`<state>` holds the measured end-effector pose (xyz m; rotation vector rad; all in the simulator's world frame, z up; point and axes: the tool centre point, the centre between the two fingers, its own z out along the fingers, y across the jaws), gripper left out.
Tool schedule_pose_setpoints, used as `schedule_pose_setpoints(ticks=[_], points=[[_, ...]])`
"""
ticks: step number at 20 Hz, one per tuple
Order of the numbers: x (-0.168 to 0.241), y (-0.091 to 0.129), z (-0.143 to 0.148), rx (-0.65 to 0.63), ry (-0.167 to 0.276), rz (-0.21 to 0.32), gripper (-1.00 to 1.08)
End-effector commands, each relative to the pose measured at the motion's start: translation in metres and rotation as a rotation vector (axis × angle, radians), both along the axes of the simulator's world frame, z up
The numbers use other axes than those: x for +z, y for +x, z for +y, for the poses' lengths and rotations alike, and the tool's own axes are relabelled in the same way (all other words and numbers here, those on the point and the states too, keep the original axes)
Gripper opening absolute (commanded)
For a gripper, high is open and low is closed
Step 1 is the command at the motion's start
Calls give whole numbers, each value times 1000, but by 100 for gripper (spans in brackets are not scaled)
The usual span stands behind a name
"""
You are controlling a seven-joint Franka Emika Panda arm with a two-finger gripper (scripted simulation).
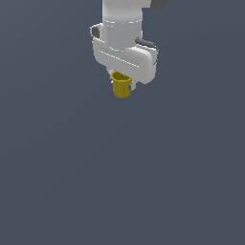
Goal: Pick up the object and move it to a goal position.
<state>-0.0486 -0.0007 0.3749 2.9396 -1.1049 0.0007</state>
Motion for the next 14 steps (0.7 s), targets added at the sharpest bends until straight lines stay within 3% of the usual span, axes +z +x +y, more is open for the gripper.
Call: schedule_pose_setpoints(ticks=[1, 14], points=[[27, -2, 1, 1, 0, 0, -100], [108, -2, 4, 2, 1, 0, -100]])
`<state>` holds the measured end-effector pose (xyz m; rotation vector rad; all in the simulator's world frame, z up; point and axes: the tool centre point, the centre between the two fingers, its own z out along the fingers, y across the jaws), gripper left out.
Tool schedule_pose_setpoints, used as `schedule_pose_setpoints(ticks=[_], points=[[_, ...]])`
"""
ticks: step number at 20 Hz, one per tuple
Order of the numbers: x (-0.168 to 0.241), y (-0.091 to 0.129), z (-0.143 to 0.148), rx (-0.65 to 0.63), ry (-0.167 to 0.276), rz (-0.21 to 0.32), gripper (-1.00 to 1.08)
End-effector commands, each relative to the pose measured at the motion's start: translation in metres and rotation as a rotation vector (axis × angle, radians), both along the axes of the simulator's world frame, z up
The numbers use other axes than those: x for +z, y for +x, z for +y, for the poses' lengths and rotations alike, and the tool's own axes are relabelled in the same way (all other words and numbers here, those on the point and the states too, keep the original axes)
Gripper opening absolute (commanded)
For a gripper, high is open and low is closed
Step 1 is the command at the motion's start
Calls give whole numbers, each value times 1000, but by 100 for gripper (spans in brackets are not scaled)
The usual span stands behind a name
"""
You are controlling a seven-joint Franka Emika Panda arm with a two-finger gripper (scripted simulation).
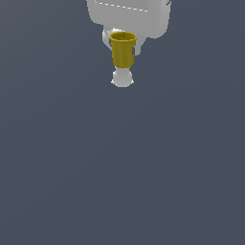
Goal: Pick up the object and move it to a goal position.
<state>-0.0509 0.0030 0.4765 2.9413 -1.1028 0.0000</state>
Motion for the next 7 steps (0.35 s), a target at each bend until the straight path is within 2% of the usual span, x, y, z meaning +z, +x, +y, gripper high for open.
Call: schedule_pose_setpoints(ticks=[1, 7], points=[[9, 0, 0, 0, 0, 0, -100], [15, 1, 1, 0, 0, 0, -100]])
